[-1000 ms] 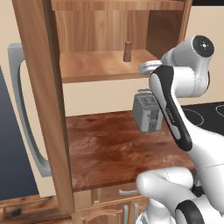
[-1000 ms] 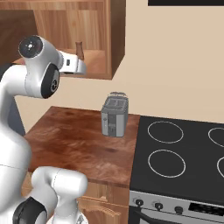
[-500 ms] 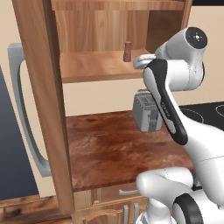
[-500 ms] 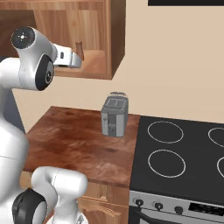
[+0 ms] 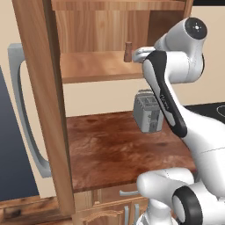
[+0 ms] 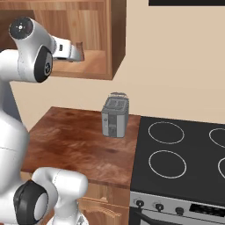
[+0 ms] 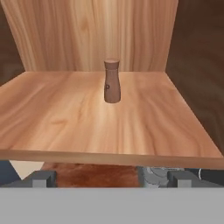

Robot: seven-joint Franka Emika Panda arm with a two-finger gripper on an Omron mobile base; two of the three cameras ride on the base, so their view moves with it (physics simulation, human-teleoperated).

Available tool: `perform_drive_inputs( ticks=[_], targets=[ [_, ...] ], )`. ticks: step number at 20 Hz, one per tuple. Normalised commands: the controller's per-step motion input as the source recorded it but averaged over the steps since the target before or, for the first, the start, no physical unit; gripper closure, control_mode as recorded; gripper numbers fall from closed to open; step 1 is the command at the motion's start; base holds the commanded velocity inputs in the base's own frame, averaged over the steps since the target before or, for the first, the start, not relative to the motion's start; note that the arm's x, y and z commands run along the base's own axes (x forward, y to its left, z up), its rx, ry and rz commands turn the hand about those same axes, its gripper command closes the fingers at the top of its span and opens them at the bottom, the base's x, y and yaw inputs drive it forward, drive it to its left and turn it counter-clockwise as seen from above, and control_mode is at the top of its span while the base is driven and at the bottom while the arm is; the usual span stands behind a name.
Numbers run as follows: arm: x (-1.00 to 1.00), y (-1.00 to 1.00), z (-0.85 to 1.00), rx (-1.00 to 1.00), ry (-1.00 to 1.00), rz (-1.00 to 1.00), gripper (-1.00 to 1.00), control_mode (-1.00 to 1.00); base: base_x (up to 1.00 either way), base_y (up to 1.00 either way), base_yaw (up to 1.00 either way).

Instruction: Retrieve the shaker from the cabinet and place it next the steak on a plate on the dining table.

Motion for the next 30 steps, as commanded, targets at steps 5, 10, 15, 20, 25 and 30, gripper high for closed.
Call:
perform_drive_inputs(
  ticks=[5,10,15,20,25,30],
  targets=[
    [0.29,0.00,0.00,0.00,0.00,0.00,-1.00,-1.00,0.00,0.00,0.00],
    [0.40,0.00,0.00,0.00,0.00,0.00,-1.00,-1.00,0.00,0.00,0.00],
    [0.21,0.00,0.00,0.00,0.00,0.00,-1.00,-1.00,0.00,0.00,0.00],
    [0.25,0.00,0.00,0.00,0.00,0.00,-1.00,-1.00,0.00,0.00,0.00],
    [0.32,0.01,0.00,0.00,0.00,0.00,-1.00,-1.00,0.00,0.00,0.00],
    [0.36,0.02,0.00,0.00,0.00,0.00,-1.00,-1.00,0.00,0.00,0.00]
  ],
)
